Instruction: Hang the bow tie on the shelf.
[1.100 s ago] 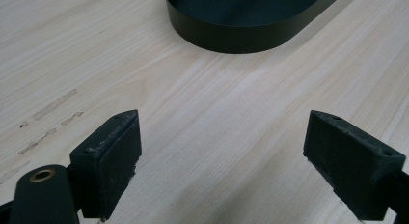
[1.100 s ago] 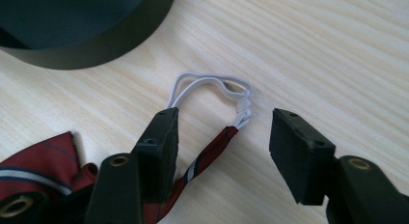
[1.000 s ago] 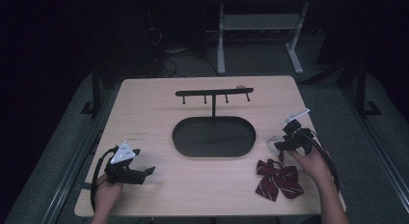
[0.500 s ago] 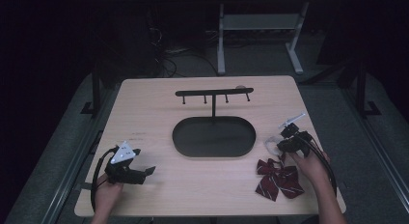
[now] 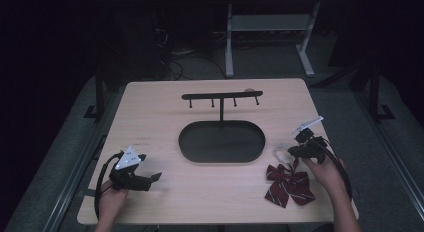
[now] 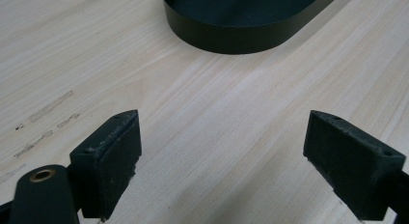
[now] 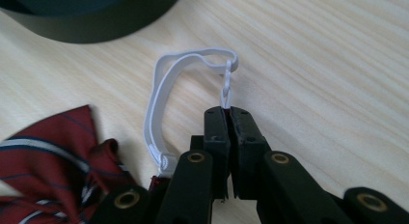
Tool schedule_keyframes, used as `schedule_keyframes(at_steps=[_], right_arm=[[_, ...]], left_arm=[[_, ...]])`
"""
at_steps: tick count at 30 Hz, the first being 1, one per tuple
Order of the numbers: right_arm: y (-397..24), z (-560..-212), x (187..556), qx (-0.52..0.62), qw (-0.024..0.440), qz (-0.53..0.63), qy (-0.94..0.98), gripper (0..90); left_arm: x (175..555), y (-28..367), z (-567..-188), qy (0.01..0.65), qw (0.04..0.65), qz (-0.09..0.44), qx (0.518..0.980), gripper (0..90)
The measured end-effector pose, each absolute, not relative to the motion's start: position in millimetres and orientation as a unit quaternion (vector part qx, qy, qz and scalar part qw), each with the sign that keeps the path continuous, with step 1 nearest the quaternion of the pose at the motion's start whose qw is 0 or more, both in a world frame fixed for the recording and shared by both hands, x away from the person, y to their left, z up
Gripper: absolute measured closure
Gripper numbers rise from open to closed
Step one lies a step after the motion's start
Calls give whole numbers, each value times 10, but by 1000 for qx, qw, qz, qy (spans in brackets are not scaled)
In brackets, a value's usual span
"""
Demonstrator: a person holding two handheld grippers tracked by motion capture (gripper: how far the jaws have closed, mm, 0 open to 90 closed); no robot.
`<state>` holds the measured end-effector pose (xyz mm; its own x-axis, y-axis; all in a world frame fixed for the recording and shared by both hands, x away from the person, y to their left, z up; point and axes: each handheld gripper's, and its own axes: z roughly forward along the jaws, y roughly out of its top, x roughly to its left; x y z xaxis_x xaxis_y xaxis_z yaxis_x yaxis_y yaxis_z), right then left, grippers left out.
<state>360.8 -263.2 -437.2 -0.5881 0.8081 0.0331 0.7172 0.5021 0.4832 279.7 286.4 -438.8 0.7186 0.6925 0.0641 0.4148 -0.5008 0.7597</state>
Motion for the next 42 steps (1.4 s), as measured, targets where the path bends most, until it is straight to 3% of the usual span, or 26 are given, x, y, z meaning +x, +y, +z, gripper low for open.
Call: schedule_keyframes(at_steps=[17, 42], right_arm=[[-2647, -4107, 3472, 397, 50, 300, 866, 874], [-2485, -3501, 3334, 338, 67, 346, 873, 877]], left_arm=[[2792, 2870, -4389, 327, 377, 188, 846, 132], [2790, 2880, -4396, 328, 374, 191, 846, 132]])
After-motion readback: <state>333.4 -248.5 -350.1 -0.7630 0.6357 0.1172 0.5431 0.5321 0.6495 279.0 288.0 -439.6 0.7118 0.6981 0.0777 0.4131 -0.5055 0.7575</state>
